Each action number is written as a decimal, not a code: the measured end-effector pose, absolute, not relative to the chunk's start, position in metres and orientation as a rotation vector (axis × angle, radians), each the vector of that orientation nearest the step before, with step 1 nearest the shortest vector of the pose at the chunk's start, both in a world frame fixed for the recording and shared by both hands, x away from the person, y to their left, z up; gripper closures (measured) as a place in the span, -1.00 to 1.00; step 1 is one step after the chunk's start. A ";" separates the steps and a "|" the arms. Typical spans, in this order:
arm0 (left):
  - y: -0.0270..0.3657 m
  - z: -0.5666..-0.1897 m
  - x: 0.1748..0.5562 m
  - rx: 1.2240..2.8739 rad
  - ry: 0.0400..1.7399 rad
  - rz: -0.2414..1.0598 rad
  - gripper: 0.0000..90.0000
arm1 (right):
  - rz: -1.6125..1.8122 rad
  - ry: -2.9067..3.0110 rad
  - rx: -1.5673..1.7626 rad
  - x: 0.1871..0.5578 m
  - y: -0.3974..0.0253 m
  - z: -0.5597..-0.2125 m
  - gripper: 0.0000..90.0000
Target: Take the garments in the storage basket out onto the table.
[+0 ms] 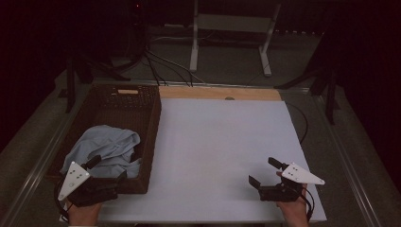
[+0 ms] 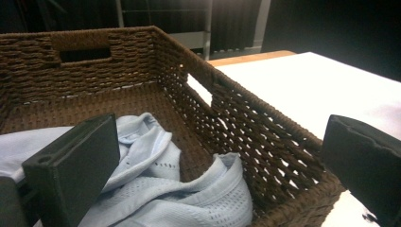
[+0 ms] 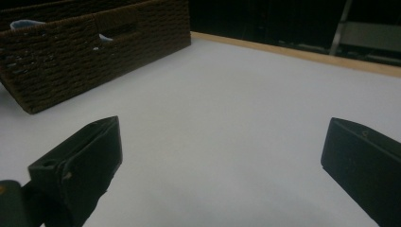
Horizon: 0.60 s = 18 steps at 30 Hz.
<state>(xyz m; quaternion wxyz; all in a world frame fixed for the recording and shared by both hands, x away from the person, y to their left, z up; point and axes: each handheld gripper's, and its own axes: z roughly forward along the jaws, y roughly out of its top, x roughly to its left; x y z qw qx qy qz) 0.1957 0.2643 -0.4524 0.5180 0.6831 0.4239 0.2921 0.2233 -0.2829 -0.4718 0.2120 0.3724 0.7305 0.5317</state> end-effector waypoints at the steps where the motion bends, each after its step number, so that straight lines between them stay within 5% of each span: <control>1: 0.265 -0.453 0.196 1.637 1.017 0.700 -0.99 | 1.488 2.026 1.038 0.224 -0.284 -0.472 -1.00; 18: 0.268 -0.450 0.192 1.596 1.025 0.700 -0.99 | 1.489 2.005 1.051 0.222 -0.283 -0.472 -1.00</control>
